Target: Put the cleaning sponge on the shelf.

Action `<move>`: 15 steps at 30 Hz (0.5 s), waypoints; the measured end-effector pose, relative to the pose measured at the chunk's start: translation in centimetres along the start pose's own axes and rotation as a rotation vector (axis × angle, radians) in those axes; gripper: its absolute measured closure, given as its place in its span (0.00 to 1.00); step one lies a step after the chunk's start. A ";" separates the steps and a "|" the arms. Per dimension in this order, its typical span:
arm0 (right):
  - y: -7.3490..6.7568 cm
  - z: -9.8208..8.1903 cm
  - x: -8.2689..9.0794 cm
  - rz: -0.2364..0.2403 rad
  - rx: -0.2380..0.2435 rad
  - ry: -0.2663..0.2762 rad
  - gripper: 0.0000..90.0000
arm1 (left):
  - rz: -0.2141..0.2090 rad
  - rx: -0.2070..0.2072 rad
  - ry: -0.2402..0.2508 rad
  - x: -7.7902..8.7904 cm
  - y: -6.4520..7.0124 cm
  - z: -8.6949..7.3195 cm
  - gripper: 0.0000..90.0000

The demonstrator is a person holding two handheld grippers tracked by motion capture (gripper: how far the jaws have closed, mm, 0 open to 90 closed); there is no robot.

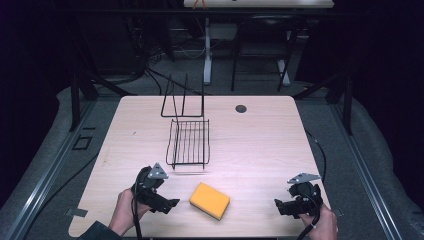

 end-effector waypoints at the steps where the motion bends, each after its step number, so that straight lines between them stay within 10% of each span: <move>1: 0.0 0.0 0.0 0.000 0.000 0.000 0.08 | 0.000 0.000 0.000 0.0 0.0 0.0 0.00; 15: -0.1 0.1 -0.1 0.000 0.010 -0.004 0.08 | -0.031 -0.021 -0.001 -1.6 1.8 1.6 0.10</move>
Point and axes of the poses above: each handheld gripper's, and its own axes: x roughly backward along the jaws, z roughly out of its top, y roughly to its right, the point moved 7 cm from there along -x, roughly forward along the jaws, and after that the axes turned 4 degrees about x, right-handed, at the moved point
